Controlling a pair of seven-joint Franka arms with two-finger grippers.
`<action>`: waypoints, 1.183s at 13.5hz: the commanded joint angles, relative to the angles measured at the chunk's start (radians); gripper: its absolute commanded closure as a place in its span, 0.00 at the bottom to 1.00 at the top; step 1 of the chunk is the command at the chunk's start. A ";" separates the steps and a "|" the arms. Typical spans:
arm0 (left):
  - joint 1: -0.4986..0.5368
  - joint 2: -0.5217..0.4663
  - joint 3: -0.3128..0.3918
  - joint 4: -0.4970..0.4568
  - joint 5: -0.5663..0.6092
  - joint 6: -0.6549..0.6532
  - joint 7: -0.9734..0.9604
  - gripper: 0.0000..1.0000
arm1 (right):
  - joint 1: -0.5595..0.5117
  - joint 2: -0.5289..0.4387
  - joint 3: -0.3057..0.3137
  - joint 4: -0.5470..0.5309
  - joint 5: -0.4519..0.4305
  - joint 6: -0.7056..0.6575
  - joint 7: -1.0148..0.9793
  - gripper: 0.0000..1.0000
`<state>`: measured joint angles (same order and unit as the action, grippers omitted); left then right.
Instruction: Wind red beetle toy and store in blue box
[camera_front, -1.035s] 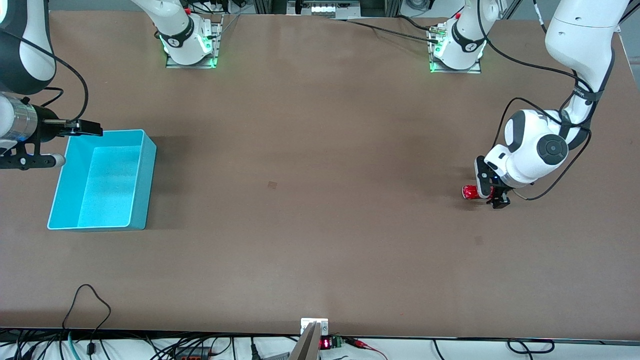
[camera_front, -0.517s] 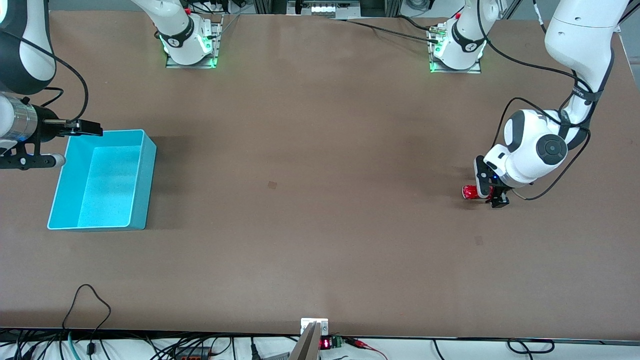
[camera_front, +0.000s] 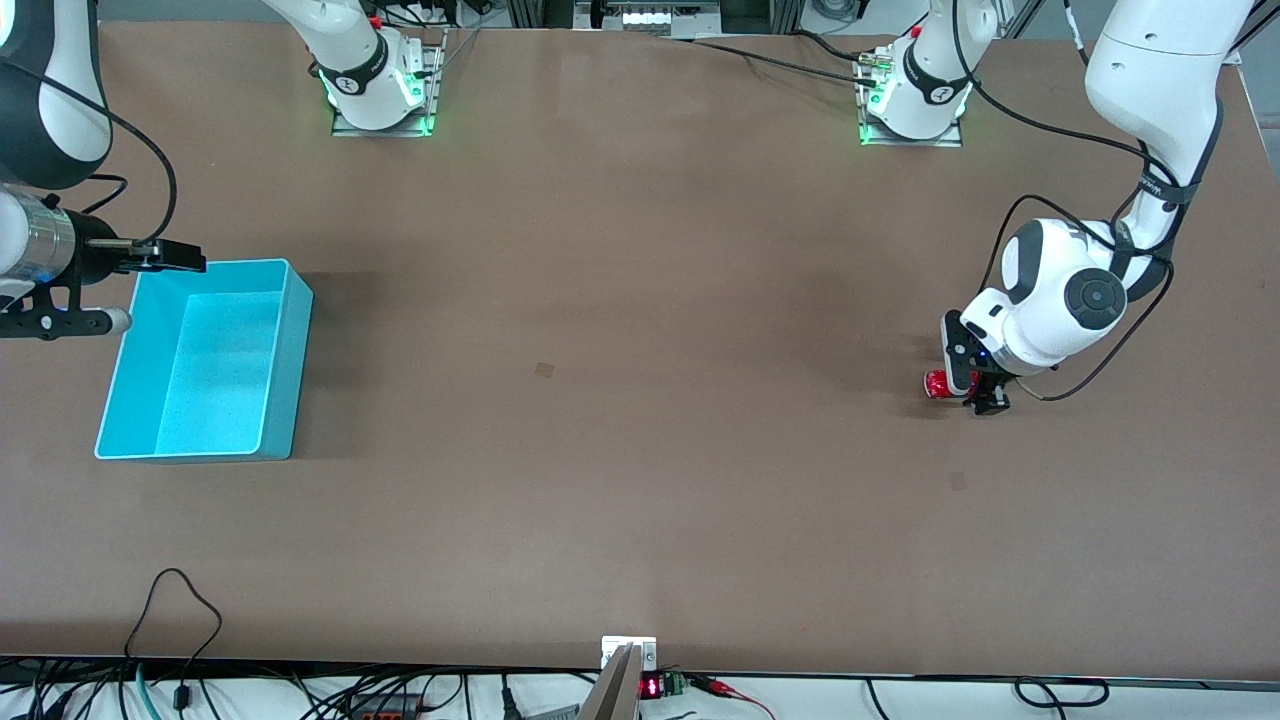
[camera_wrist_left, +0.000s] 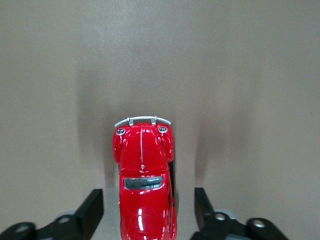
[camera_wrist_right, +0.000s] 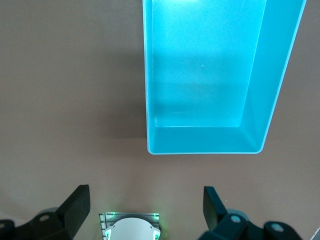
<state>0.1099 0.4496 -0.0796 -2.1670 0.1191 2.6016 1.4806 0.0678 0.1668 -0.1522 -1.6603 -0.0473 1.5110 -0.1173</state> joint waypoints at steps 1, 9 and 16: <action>0.011 -0.019 -0.006 -0.017 0.004 0.008 0.020 0.39 | -0.006 0.002 0.003 0.007 0.015 -0.009 -0.004 0.00; 0.011 -0.014 -0.006 -0.017 0.004 0.003 0.024 0.72 | 0.000 0.002 0.003 0.008 0.015 -0.012 -0.004 0.00; 0.040 0.004 -0.005 -0.013 0.008 -0.005 0.030 0.77 | 0.001 0.002 0.003 0.008 0.015 -0.012 -0.004 0.00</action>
<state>0.1205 0.4490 -0.0794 -2.1677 0.1190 2.6006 1.4824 0.0692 0.1668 -0.1493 -1.6603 -0.0458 1.5110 -0.1173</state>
